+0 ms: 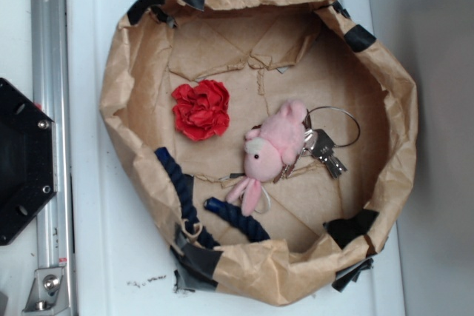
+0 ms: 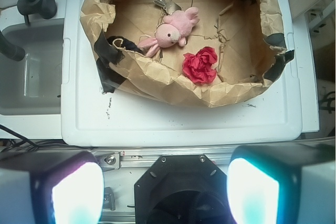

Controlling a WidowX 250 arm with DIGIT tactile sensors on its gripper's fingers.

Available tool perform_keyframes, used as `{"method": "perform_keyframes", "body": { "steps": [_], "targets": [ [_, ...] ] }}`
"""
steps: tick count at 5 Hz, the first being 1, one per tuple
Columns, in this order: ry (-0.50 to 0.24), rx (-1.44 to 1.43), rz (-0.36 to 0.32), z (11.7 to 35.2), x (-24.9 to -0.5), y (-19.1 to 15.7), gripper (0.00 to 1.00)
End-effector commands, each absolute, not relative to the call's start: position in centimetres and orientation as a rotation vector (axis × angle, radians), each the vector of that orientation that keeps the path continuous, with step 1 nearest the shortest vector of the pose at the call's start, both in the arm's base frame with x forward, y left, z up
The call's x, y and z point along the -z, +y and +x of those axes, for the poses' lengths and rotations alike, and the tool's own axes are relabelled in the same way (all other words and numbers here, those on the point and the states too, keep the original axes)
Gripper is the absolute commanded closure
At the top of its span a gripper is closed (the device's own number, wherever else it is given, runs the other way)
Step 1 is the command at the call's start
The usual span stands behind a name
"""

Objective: Grab the blue rope.

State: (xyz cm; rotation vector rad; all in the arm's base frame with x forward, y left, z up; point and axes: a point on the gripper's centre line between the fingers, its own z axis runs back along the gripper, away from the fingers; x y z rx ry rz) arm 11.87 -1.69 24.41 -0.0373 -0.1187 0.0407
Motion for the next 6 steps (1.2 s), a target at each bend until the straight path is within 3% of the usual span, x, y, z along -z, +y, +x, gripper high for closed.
{"method": "perform_keyframes", "body": {
  "steps": [1, 2, 3, 4, 5, 6],
  "targets": [
    [-0.119, -0.041, -0.037, 11.9, -24.4, -1.7, 0.0],
    [-0.18, 0.081, 0.007, 16.9, -21.4, 1.2, 0.0],
    [-0.209, 0.224, -0.082, 22.3, -19.6, 2.1, 0.0],
    [-0.211, 0.444, -0.09, 26.6, -16.7, 1.1, 0.0],
    [-0.185, 0.676, -0.044, 28.5, -12.3, -2.3, 0.0],
    [-0.135, 0.932, 0.006, 27.9, -8.2, -6.2, 0.0]
  ]
}}
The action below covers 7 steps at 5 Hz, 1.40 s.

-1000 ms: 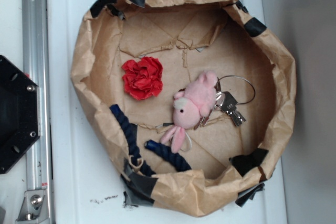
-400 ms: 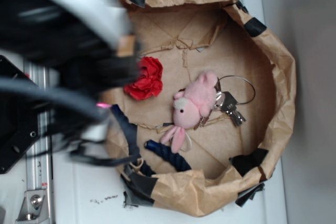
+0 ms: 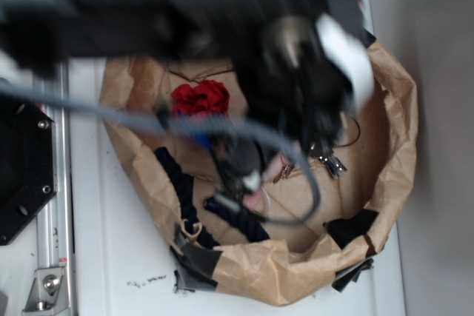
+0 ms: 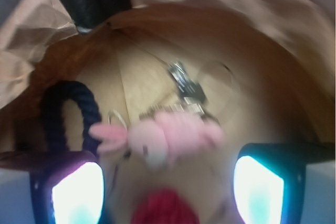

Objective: Grab the blue rope.

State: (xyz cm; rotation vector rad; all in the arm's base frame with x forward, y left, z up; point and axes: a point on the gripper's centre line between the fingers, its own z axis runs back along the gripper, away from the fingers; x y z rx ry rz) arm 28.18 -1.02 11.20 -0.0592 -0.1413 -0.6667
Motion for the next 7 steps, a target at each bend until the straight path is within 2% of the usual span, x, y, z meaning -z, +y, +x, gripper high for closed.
{"method": "perform_keyframes", "body": {
  "steps": [1, 3, 5, 6, 7],
  "targets": [
    [-0.132, 1.128, 0.016, 26.5, -6.6, -7.7, 0.0],
    [-0.175, 1.152, -0.008, 25.9, -6.8, -7.4, 0.0],
    [-0.192, 1.186, -0.073, 24.4, -5.3, -8.6, 0.0],
    [-0.201, 1.181, -0.094, 24.9, -4.5, -9.8, 0.0],
    [-0.212, 1.18, -0.168, 25.0, -3.6, -11.1, 0.0]
  ]
}}
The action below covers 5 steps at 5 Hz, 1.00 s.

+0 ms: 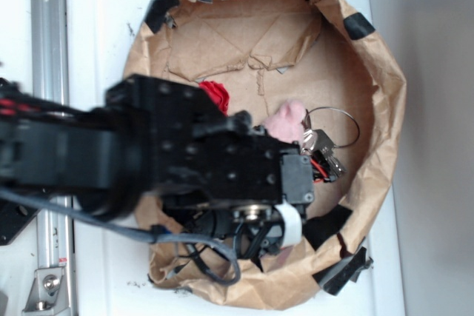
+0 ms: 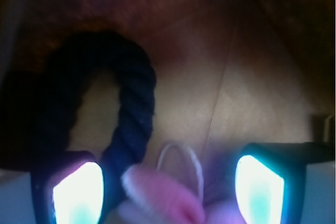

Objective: Grab the blue rope.

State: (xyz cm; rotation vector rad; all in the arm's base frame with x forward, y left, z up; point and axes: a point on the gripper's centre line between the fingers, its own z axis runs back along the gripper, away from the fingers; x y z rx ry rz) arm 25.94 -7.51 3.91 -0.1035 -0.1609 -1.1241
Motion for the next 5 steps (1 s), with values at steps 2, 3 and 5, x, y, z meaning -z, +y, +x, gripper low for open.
{"method": "perform_keyframes", "body": {
  "steps": [2, 3, 5],
  "targets": [
    [-0.162, 1.265, -0.155, 26.1, -2.0, -13.2, 0.0],
    [-0.116, 1.159, -0.028, 27.5, -1.6, -11.1, 0.0],
    [-0.122, 1.03, 0.035, 29.1, -3.2, -4.8, 0.0]
  ]
}}
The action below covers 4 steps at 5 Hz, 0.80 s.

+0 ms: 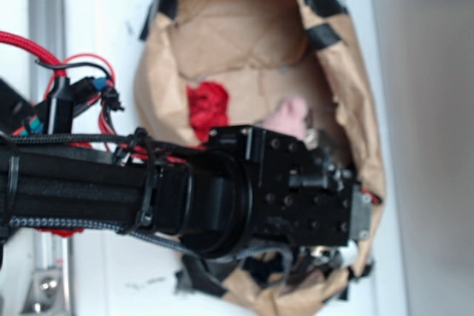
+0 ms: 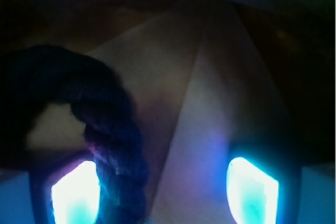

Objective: Grab the blue rope.

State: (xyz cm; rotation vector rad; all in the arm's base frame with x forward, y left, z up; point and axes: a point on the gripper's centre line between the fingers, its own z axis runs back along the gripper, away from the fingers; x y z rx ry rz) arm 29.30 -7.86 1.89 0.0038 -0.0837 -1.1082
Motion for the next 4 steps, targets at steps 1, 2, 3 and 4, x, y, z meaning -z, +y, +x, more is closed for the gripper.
{"method": "perform_keyframes", "body": {
  "steps": [1, 2, 3, 4],
  "targets": [
    [-0.157, 1.022, -0.006, 28.7, -4.0, -4.7, 0.0],
    [-0.161, 1.049, -0.043, 27.9, -3.7, -6.6, 0.0],
    [-0.154, 1.095, -0.06, 27.2, -3.2, -8.7, 0.0],
    [-0.149, 1.104, -0.069, 27.2, -2.8, -9.8, 0.0]
  ]
}}
